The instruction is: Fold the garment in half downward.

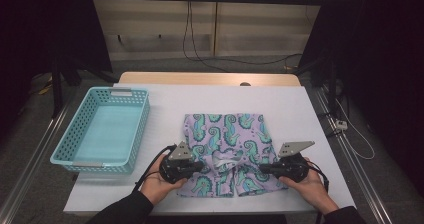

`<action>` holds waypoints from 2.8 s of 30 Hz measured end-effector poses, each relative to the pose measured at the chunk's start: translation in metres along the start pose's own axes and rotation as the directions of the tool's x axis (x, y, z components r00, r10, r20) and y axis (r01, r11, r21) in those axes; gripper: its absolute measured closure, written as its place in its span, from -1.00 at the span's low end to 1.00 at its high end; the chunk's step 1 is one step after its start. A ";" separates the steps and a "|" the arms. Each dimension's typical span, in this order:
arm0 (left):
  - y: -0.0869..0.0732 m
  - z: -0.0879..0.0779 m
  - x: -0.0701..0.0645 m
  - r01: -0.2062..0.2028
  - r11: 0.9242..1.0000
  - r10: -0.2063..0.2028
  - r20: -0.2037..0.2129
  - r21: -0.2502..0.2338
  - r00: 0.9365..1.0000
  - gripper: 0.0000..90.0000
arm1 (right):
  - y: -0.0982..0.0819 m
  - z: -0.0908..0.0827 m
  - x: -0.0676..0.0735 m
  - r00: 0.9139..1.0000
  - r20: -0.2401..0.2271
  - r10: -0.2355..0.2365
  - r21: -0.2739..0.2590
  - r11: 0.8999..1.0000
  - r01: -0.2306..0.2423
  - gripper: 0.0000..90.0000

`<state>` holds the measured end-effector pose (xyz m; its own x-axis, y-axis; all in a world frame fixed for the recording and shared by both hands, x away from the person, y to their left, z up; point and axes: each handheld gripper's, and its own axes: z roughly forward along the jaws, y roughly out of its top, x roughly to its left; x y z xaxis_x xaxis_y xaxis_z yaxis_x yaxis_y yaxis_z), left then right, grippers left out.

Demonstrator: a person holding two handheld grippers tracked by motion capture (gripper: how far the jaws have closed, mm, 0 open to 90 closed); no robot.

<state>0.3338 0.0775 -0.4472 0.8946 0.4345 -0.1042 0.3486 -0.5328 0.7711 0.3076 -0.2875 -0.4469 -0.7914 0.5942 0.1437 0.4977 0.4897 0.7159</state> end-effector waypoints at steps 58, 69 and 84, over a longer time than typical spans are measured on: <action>0.048 0.032 0.004 0.083 0.996 -0.082 -0.023 0.032 0.996 0.08 | 0.074 0.039 -0.007 1.000 0.017 0.021 0.004 1.000 -0.021 0.29; 0.037 0.024 0.000 0.062 0.998 -0.062 0.031 0.007 0.998 0.87 | 0.057 0.028 -0.006 0.999 -0.020 0.032 0.020 0.999 -0.032 0.98; 0.031 0.010 -0.022 0.003 1.000 -0.002 0.074 -0.017 0.997 0.87 | 0.035 -0.002 0.016 0.999 -0.035 -0.010 -0.053 0.999 0.008 1.00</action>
<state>0.3280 0.0436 -0.4272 0.9120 0.3810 -0.1520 0.3470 -0.5190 0.7812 0.3120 -0.2625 -0.4180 -0.8083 0.5665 0.1604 0.4717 0.4601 0.7522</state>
